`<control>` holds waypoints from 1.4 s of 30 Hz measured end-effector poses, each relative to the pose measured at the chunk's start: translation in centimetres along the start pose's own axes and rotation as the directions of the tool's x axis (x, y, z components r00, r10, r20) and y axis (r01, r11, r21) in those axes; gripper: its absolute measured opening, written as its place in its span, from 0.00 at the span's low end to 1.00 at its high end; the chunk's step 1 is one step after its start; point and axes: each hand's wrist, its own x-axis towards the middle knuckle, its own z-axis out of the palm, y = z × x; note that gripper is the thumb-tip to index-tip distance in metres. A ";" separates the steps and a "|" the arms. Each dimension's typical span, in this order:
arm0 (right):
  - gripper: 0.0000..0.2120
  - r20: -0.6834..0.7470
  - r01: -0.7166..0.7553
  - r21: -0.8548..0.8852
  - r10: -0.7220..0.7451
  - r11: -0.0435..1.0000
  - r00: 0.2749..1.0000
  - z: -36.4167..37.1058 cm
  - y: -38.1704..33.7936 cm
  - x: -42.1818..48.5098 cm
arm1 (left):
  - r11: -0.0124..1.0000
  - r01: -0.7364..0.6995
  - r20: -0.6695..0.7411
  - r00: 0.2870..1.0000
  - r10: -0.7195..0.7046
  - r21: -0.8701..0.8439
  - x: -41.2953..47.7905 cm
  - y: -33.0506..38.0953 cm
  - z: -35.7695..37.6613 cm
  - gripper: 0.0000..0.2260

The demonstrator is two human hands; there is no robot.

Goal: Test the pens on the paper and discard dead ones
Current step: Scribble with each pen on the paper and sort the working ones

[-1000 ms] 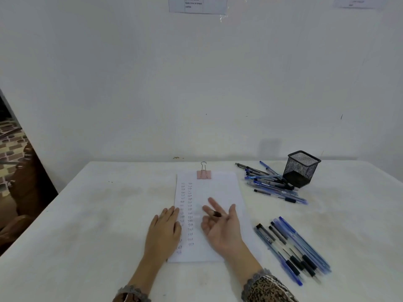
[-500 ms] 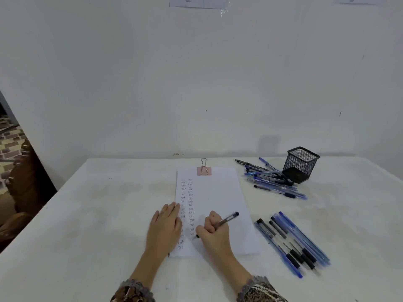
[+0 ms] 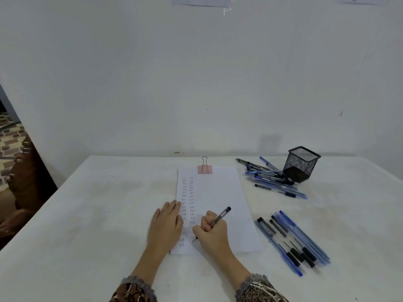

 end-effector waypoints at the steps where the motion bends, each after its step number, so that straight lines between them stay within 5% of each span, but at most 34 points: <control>1: 0.25 0.009 -0.004 -0.001 0.004 1.000 1.000 0.0 0.0 0.0 | 1.000 -0.001 -0.003 1.000 0.002 0.002 0.0 0.0 0.0 0.38; 6: 0.19 0.039 -0.030 0.023 0.029 0.999 0.999 -0.1 0.2 0.1 | 1.000 -0.006 -0.010 1.000 0.006 -0.003 0.2 -0.2 0.3 0.43; 19: 0.27 -0.031 0.009 0.008 -0.009 1.000 0.999 -0.4 0.0 0.2 | 0.999 -0.013 -0.009 1.000 0.013 0.035 0.1 -0.1 0.2 0.36; 25: 0.23 0.007 -0.016 0.006 0.016 1.000 1.000 -0.5 0.0 0.3 | 0.999 -0.016 -0.005 1.000 0.016 0.038 0.2 -0.4 0.4 0.43; 31: 0.21 0.005 -0.016 0.025 0.016 1.000 1.000 -0.6 0.0 0.4 | 0.999 -0.004 0.007 1.000 0.004 0.037 0.3 -0.3 0.4 0.33; 37: 0.24 -0.004 0.041 0.001 -0.041 0.999 0.999 -0.6 0.4 0.3 | 1.000 -0.015 -0.015 1.000 0.015 0.018 0.2 -0.3 0.4 0.43; 40: 0.20 0.018 0.020 0.094 -0.022 0.995 1.000 -0.8 0.2 0.1 | 1.000 -0.011 -0.007 1.000 0.011 0.026 0.1 -0.2 0.3 0.39; 42: 0.18 0.031 -0.085 0.349 0.079 0.933 0.996 -1.3 -0.3 0.2 | 1.000 -0.012 -0.010 1.000 0.013 0.019 0.1 -0.1 0.2 0.42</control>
